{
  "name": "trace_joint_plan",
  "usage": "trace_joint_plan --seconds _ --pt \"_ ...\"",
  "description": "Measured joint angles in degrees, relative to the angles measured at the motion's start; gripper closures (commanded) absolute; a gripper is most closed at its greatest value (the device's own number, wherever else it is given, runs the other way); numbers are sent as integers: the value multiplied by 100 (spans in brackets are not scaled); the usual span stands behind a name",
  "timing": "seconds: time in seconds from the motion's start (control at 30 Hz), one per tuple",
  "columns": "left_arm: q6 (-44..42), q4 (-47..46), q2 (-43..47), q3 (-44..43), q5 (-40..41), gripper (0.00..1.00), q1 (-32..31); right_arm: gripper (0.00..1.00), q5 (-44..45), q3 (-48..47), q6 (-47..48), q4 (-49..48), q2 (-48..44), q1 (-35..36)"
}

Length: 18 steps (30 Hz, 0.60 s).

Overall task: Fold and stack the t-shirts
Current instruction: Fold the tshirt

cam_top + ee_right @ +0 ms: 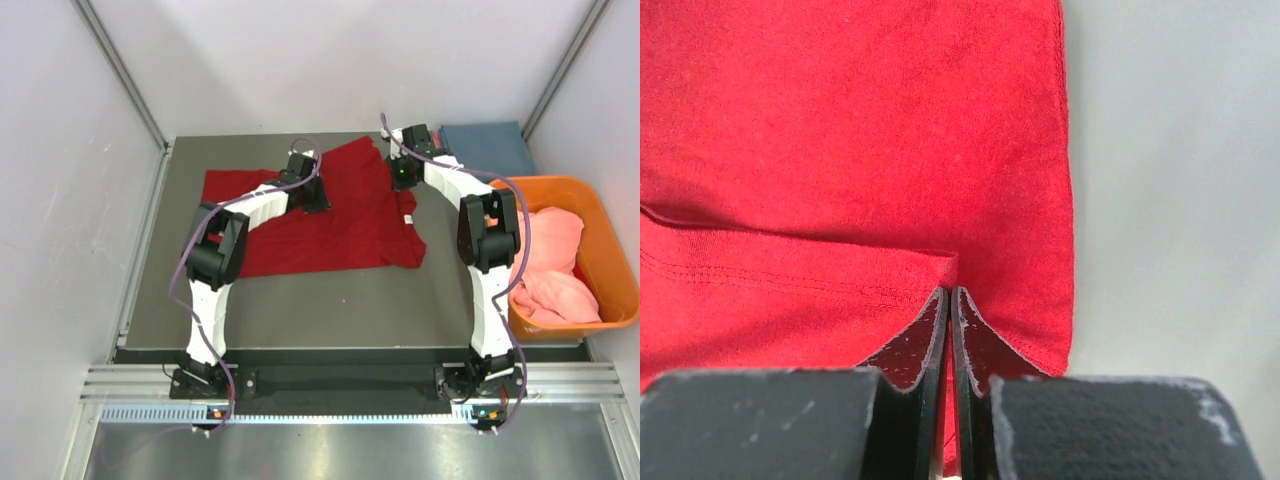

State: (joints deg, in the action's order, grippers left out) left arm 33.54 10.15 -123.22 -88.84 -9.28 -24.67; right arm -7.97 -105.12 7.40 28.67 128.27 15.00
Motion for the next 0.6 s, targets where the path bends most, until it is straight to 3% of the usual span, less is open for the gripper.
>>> trace_joint_plan --seconds 0.2,0.37,0.6 --pt "59 -39 42 -15 103 99 -26 100 -2 0 61 -35 0 7" --pt "-219 192 -116 -507 103 68 -48 100 2 26 107 -61 -24 46" --pt "-540 343 -439 -1023 118 69 -48 100 22 87 118 -122 -116 63"
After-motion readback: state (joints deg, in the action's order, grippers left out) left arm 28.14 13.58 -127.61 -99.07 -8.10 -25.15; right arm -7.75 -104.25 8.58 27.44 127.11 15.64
